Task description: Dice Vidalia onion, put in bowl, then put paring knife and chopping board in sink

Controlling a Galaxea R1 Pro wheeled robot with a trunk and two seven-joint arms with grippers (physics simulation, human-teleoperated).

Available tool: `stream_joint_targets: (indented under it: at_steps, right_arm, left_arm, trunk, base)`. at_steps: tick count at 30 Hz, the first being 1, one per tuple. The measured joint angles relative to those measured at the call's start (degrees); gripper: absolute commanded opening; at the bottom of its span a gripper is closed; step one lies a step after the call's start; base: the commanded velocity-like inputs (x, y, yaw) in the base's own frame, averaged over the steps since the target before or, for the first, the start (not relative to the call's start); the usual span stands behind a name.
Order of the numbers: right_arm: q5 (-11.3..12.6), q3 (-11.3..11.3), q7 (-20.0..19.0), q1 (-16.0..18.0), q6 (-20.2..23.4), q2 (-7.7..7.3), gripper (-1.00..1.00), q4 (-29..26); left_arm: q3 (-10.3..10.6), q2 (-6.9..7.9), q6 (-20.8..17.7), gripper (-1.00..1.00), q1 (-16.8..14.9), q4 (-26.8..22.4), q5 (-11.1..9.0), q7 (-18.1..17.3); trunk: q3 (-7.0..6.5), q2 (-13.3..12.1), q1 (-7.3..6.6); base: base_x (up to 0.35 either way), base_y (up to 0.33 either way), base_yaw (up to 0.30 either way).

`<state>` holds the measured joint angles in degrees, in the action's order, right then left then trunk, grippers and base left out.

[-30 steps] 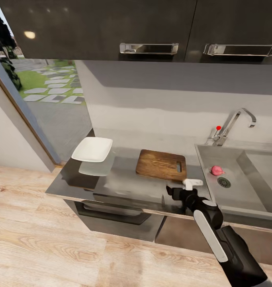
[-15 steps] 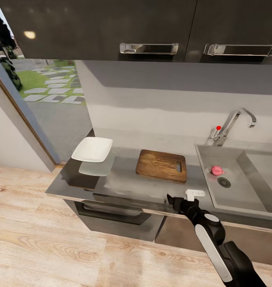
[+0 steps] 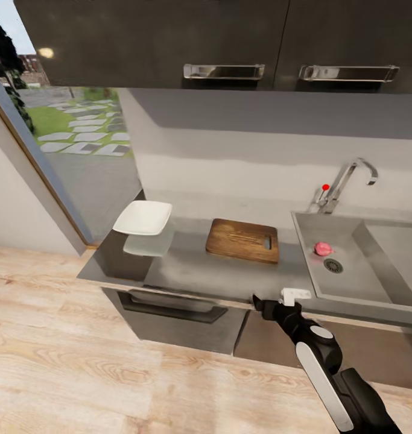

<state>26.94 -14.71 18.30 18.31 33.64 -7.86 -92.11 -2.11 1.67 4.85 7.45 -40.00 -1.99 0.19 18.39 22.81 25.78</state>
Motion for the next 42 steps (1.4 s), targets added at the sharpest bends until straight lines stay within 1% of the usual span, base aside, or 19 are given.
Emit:
stream_joint_targets:
  at_steps: [19, 22, 26, 28, 30, 33, 34, 35, 36, 37, 38, 39, 40, 41, 42]
  right_arm:
    - [0.0, -0.1, 0.0, 0.0, 0.0, 0.01, 1.00, 0.2]
    - [-0.1, -0.1, 0.0, 0.0, 0.0, 0.01, 1.00, 0.6]
    - [-0.2, -0.1, -0.4, 0.0, -0.1, 0.01, 1.00, 3.7]
    - [-0.2, -0.1, -0.6, 0.0, -0.9, 0.02, 1.00, 6.5]
    - [-0.2, -0.1, -0.7, 0.0, -3.4, 0.01, 1.00, 9.9]
    - [-0.1, -0.3, -1.1, -0.1, -10.8, 0.09, 1.00, 18.7]
    - [-0.1, -0.5, -1.2, -0.1, -12.0, 0.12, 1.00, 20.4]
    - [0.0, -2.1, -1.9, -0.1, -15.3, 0.20, 1.00, 25.1]
    - [0.2, -6.1, -3.3, -0.2, -21.5, 0.26, 1.00, 32.9]
    - [0.2, -8.0, -3.8, -0.2, -25.0, 0.32, 1.00, 36.9]
    - [0.2, -9.5, -4.1, -0.2, -28.9, 0.41, 1.00, 40.5]
    - [0.2, -10.2, -4.3, -0.2, -31.0, 0.48, 1.00, 42.6]
    - [0.0, -11.3, -4.4, -0.2, -34.6, 0.65, 1.00, 46.4]
    - [0.1, -13.0, -4.5, -0.3, -41.4, 1.49, 1.00, 53.2]
    - [0.1, -13.3, -4.5, -0.3, -42.9, 1.86, 1.00, 55.1]
  left_arm:
    - [0.0, 0.00, 0.0, 1.00, 0.0, 0.0, 0.0, 0.0]
    - [0.0, 0.00, 0.0, 1.00, 0.0, 0.0, 0.0, 0.0]
    - [0.0, 0.00, 0.0, 1.00, 0.0, 0.0, 0.0, 0.0]
    - [0.0, 0.00, 0.0, 1.00, 0.0, 0.0, 0.0, 0.0]
    - [0.0, 0.00, 0.0, 1.00, 0.0, 0.0, 0.0, 0.0]
    - [0.0, 0.00, 0.0, 1.00, 0.0, 0.0, 0.0, 0.0]
    - [0.0, 0.00, 0.0, 1.00, 0.0, 0.0, 0.0, 0.0]
    - [0.0, 0.00, 0.0, 1.00, 0.0, 0.0, 0.0, 0.1]
    - [0.0, 0.00, 0.0, 1.00, 0.0, -0.1, 0.0, 0.0]
    - [0.0, -0.02, 0.0, 1.00, 0.0, -0.1, 0.0, 0.0]
    - [-0.1, -0.04, 0.0, 1.00, 0.0, -0.1, 0.0, 0.0]
    - [-0.1, -0.05, 0.0, 1.00, 0.0, -0.1, 0.0, 0.0]
    - [-0.1, -0.06, 0.0, 1.00, 0.0, -0.2, 0.0, 0.0]
    - [-0.1, -0.08, 0.0, 1.00, 0.0, -0.4, 0.0, 0.1]
    - [-0.1, -0.08, 0.0, 1.00, 0.0, -0.4, 0.0, 0.1]
  trunk:
    - [0.00, 0.0, 0.00]
    - [0.00, 0.0, -0.01]
    - [0.00, 0.0, -0.03]
    - [0.00, 0.0, -0.03]
    - [0.01, 0.0, -0.03]
    - [0.01, 0.0, -0.03]
    - [0.01, 0.0, -0.03]
    - [0.01, 0.0, -0.03]
    - [0.01, 0.0, -0.04]
    - [0.01, 0.0, -0.03]
    - [0.01, 0.0, -0.03]
    - [0.01, 0.0, -0.03]
    - [0.01, 0.0, -0.03]
    - [0.02, 0.0, -0.04]
    - [0.01, 0.0, -0.03]
  base:
    - [-0.335, 0.000, 0.000]
    - [-0.209, 0.000, 0.000]
    - [-0.061, 0.000, 0.000]
    - [-0.021, 0.000, 0.000]
    - [-0.011, 0.000, 0.000]
    - [-0.004, 0.000, 0.000]
    - [-0.001, 0.000, 0.000]
    - [0.000, 0.000, 0.000]
    - [0.000, 0.000, 0.000]
    - [0.000, 0.000, 0.000]
    - [0.000, 0.000, 0.000]
    - [0.000, 0.000, 0.000]
    - [0.000, 0.000, 0.000]
    - [0.000, 0.000, 0.000]
    - [0.000, 0.000, 0.000]
